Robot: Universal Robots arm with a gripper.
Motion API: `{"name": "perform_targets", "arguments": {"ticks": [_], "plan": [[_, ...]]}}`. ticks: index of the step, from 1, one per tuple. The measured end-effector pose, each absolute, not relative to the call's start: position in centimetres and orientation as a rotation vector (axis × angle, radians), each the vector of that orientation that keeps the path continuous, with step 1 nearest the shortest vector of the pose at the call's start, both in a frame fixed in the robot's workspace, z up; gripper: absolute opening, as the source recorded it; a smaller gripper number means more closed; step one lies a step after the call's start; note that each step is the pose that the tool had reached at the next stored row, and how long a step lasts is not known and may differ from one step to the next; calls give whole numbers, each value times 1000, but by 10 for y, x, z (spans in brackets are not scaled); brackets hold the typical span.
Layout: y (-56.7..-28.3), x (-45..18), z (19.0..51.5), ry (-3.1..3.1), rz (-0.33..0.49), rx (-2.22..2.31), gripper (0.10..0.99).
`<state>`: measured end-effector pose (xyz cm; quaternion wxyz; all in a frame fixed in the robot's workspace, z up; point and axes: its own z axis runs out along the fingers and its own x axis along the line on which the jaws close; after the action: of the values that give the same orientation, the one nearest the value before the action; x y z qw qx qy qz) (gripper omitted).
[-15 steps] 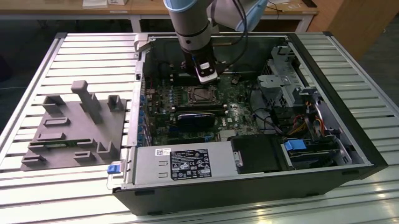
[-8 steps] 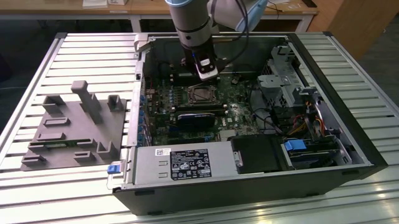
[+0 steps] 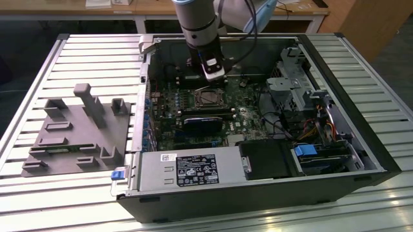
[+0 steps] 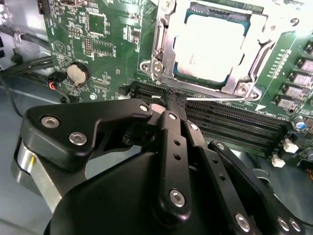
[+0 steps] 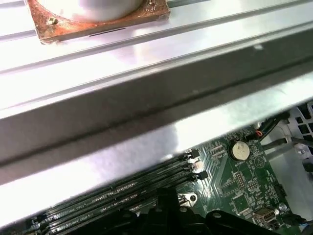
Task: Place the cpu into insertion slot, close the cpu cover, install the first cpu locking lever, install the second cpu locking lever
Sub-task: 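Install the first cpu locking lever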
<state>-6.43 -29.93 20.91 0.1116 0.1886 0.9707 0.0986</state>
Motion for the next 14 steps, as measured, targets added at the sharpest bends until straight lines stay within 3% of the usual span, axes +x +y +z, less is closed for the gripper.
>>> {"name": "perform_targets", "arguments": {"ticks": [14], "plan": [[-296,-66,206,2846,296,553,106]]}}
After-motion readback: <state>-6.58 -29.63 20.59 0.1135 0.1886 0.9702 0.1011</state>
